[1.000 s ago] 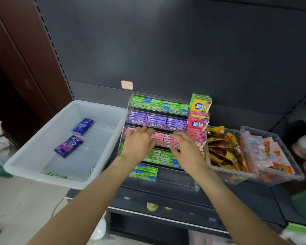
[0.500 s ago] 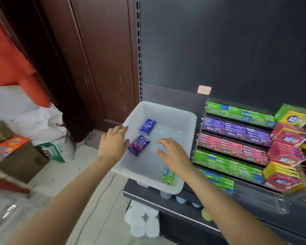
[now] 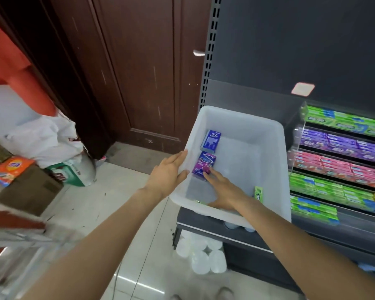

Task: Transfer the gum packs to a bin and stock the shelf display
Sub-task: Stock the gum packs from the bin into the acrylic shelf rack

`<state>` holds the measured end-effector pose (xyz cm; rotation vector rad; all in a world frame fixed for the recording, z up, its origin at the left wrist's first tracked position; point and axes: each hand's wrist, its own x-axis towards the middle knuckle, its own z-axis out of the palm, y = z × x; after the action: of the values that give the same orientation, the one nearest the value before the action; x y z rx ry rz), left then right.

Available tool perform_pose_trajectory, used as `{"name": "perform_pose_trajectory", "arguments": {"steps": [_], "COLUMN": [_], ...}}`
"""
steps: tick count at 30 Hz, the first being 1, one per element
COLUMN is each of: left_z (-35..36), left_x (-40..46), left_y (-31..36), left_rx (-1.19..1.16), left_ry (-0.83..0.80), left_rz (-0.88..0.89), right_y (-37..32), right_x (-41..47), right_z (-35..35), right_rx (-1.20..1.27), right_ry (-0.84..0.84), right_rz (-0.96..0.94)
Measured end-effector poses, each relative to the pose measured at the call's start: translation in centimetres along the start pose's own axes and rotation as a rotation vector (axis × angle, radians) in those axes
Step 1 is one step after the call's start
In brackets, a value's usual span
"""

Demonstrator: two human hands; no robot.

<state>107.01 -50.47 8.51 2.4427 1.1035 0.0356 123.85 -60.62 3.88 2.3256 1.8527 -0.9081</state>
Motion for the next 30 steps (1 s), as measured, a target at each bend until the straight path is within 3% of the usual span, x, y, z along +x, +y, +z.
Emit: {"name": "perform_pose_trajectory", "arguments": {"steps": [11,15,19,24,30], "left_z": [0.4,-0.4,0.3,3.4,8.3], "left_x": [0.1,0.1,0.9,3.4,6.0], "left_y": [0.0,1.4,4.6,8.5,12.5], "left_rx": [0.062,0.275,0.158,0.006,0.039], "left_ry": [0.059,0.22,0.228,-0.037,-0.352], "left_rz": [0.014,0.049,0.187,0.261,0.31], "right_y": [0.0,0.5,2.3,5.1,8.0], "right_x": [1.8,1.1,-2.1,-8.3,-11.9], "right_z": [-0.1,-0.9,-3.2,-6.0,-6.9], "right_rx": [-0.122,-0.003,0.192,0.401,0.589], "right_ry": [0.16,0.195,0.417,0.655,0.726], "right_rz": [0.114,0.201,0.271,0.327,0.396]}}
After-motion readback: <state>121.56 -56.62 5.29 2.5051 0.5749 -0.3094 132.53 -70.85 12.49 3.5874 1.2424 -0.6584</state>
